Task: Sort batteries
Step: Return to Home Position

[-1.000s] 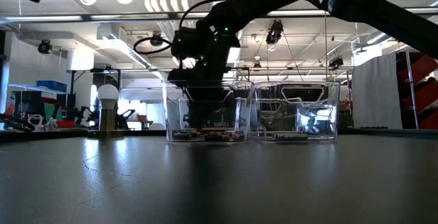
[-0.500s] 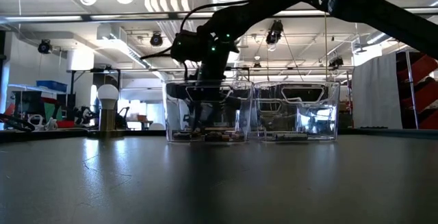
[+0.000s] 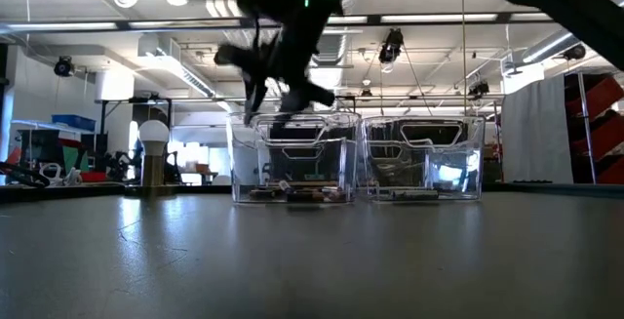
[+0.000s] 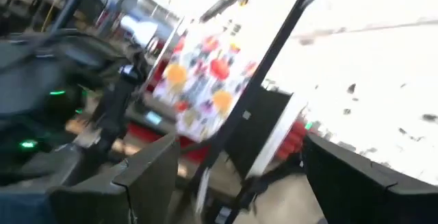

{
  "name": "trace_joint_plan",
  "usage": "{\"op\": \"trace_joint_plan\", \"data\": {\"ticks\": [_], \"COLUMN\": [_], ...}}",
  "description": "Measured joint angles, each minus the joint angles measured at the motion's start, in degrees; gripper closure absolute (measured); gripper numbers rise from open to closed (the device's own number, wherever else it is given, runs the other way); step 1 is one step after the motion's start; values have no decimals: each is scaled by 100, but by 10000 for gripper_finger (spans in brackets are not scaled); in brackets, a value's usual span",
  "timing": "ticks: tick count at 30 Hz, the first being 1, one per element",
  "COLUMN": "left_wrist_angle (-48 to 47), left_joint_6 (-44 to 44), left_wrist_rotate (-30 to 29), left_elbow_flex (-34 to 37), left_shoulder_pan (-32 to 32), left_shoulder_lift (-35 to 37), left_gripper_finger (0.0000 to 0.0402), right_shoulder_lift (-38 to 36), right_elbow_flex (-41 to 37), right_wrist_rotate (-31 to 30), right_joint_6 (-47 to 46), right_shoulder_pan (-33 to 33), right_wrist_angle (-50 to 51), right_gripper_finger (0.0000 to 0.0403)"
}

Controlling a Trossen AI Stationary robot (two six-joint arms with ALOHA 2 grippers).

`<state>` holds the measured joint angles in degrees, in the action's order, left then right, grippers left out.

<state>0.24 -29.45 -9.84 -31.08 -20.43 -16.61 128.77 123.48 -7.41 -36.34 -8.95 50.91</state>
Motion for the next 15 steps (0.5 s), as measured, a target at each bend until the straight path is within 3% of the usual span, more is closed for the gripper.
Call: {"op": "trace_joint_plan", "data": {"ticks": [4,9,15], "left_wrist_angle": [1071,1083,1050], "left_joint_6": [5,0,431], "left_wrist_rotate": [-3,-343,-375], "left_elbow_flex": [665,1059,1474], "left_shoulder_pan": [0,2,2], "left_shoulder_lift": [-59,-259,-573], "left_gripper_finger": [119,119,118], "right_shoulder_lift": [-388,-710,-723], "right_elbow_flex": [-17,-52,-134], "right_wrist_rotate": [-307,-275,-33], "right_joint_6": [667,1797,2701], "right_shoulder_pan": [378,597,534], "right_wrist_angle": [38,-13,2], "right_gripper_finger": [205,246,324]}}
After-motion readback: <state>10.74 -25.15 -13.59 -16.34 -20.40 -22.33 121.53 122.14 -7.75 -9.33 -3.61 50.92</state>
